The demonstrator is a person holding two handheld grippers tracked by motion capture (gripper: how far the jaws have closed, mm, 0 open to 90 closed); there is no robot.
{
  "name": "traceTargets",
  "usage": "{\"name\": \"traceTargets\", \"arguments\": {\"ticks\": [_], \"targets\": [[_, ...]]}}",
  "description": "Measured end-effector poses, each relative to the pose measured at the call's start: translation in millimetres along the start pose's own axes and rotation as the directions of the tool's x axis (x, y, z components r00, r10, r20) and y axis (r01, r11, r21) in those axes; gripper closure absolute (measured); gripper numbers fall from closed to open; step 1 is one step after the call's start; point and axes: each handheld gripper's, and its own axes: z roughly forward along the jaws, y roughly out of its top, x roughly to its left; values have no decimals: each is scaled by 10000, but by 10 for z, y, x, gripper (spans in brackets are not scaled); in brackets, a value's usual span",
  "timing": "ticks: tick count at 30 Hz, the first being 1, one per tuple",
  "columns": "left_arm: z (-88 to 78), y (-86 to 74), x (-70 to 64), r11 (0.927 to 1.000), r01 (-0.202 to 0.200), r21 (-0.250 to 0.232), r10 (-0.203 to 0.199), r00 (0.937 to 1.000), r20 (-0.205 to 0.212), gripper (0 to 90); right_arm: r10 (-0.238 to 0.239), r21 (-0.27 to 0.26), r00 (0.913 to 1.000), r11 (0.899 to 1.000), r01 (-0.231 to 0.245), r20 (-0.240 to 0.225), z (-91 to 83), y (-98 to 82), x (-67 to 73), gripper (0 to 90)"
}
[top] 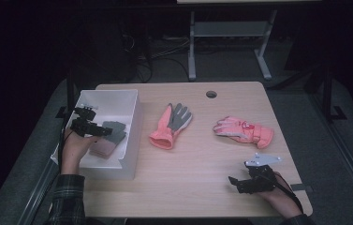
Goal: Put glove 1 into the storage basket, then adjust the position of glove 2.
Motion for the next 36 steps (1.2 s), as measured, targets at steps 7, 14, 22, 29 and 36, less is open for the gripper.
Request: {"name": "traceTargets", "arguments": {"ticks": [7, 14, 22, 29, 36], "targets": [[-231, 89, -102, 9970, -81, -767, 137, 9972, 728, 265, -78, 43, 10000, 10000, 78, 13, 20, 21, 17, 138], [-350, 188, -343, 9909, -328, -1307, 523, 9874, 1491, 300, -21, -10, 10000, 10000, 21, 8, -1, 8, 16, 138], [-442, 323, -634, 9792, -770, -1878, 1190, 9672, 2242, 324, -202, 79, 9998, 9998, 202, 28, 37, 49, 53, 138], [-334, 464, -944, 9784, -1003, -1807, 1467, 9529, 2654, 403, -5, -1, 10000, 10000, 5, 23, 14, 20, 15, 138], [-220, 673, -1291, 9718, -1557, -1770, 2059, 9263, 3156, 720, -127, 19, 9999, 9999, 127, -53, 9, 24, 47, 137]]}}
